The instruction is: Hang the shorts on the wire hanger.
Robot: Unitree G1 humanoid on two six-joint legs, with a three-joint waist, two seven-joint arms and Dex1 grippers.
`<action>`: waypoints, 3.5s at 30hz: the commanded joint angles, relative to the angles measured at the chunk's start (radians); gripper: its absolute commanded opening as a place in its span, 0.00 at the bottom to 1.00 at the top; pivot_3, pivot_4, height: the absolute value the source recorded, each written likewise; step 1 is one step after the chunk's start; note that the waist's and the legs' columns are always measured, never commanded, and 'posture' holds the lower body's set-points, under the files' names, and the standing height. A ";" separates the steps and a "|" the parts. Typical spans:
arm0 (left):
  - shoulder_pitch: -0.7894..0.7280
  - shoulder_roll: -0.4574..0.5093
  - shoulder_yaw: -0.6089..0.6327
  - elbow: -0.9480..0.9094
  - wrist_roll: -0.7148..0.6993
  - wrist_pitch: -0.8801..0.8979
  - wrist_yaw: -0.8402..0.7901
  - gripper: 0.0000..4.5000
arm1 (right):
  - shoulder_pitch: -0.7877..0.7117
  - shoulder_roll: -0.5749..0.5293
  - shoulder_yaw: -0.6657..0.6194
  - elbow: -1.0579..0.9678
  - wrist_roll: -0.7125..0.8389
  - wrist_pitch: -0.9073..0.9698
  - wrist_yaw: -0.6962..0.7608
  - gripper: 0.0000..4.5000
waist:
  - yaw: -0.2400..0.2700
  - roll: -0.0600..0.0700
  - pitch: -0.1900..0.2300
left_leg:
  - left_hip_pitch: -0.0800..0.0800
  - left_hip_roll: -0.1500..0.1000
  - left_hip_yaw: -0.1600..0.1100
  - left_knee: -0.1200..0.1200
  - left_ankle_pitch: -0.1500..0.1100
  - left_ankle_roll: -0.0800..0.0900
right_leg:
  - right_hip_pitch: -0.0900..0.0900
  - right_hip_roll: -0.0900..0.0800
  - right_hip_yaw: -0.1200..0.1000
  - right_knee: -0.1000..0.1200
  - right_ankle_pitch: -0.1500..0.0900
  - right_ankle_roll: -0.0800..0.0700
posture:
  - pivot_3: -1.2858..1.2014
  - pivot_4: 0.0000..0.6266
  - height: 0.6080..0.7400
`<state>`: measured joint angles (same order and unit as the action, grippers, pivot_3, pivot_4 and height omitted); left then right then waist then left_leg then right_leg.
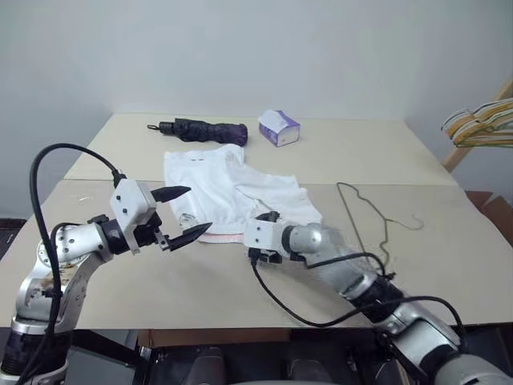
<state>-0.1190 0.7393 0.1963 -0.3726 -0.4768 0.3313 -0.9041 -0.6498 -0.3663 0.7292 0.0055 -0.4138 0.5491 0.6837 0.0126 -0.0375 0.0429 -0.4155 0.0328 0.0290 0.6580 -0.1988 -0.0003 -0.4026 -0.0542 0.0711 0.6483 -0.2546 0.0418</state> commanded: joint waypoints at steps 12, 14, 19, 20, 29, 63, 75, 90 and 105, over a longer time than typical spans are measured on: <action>-0.009 -0.007 0.009 -0.040 -0.010 -0.013 0.026 1.00 | -0.035 -0.026 -0.036 0.100 -0.099 -0.108 0.009 0.01 | -0.002 0.000 0.000 | 0.000 0.000 0.000 0.000 0.000 0.000 | 0.000 0.000 0.000 0.000 0.000 0.000 | 0.56 0.00 1.00; -0.016 -0.006 0.008 -0.033 -0.010 -0.013 0.024 1.00 | -0.037 -0.033 -0.048 0.112 -0.095 -0.134 0.006 0.01 | -0.002 0.000 0.000 | 0.000 0.000 0.000 0.000 0.000 0.000 | 0.000 0.000 0.000 0.000 0.000 0.000 | 0.56 0.00 1.00; -0.018 -0.006 0.008 -0.031 -0.009 -0.014 0.023 1.00 | -0.032 -0.117 -0.124 0.119 -0.048 -0.302 0.013 0.01 | 0.001 0.000 0.000 | 0.000 0.000 0.000 0.000 0.000 0.000 | 0.000 0.000 0.000 0.000 0.000 0.000 | 0.55 0.00 1.00; -0.015 -0.006 0.007 -0.033 -0.009 -0.012 0.024 1.00 | -0.027 -0.141 -0.137 0.120 -0.039 -0.349 0.017 0.01 | 0.001 0.000 0.000 | 0.000 0.000 0.000 0.000 0.000 0.000 | 0.000 0.000 0.000 0.000 0.000 0.000 | 0.55 0.00 1.00; -0.007 -0.003 0.011 -0.059 -0.010 -0.005 0.031 1.00 | 0.038 -0.277 -0.263 0.086 0.043 -0.462 0.102 0.01 | -0.001 0.000 0.000 | 0.000 0.000 0.000 0.000 0.000 0.000 | 0.000 0.000 0.000 0.000 0.000 0.000 | 0.56 0.00 1.00; 0.004 -0.009 -0.010 -0.034 0.001 -0.005 0.000 1.00 | 0.041 -0.039 0.097 -0.434 -0.192 0.472 0.156 0.99 | -0.024 0.001 -0.001 | 0.000 0.000 0.000 0.000 0.000 0.000 | -0.001 0.000 0.000 0.001 -0.001 0.000 | 0.53 0.00 1.00; 0.018 -0.023 -0.019 -0.038 0.012 -0.016 0.023 1.00 | -0.122 0.109 0.264 -0.161 -0.304 0.550 0.150 0.85 | -0.026 0.002 -0.001 | 0.000 0.000 0.000 0.000 0.000 0.000 | -0.001 0.000 -0.001 0.001 -0.001 0.000 | 0.53 0.00 1.00; 0.033 -0.008 -0.017 -0.033 0.035 -0.025 0.017 1.00 | -0.084 0.006 0.247 -0.200 -0.381 0.460 0.125 0.00 | -0.027 0.002 -0.001 | 0.000 0.000 0.000 0.000 -0.002 -0.003 | -0.002 0.000 -0.001 0.001 -0.001 0.000 | 0.53 0.00 1.00; 0.124 0.255 -0.157 0.314 0.610 -0.506 0.047 1.00 | 0.167 -0.381 -0.246 -0.453 0.010 -0.124 0.210 0.00 | -0.025 0.003 -0.001 | 0.001 0.001 0.001 -0.001 -0.002 -0.003 | -0.001 0.000 0.000 0.000 -0.007 -0.002 | 0.54 0.00 1.00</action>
<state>0.0272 0.9875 0.0517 -0.0949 0.0720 -0.1203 -0.8979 -0.4598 -0.7363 0.5560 -0.4083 -0.4526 0.4602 0.8718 -0.0119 -0.0345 0.0423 -0.4147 0.0337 0.0300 0.6566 -0.2005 -0.0030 -0.4038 -0.0547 0.0705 0.6482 -0.2596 0.0400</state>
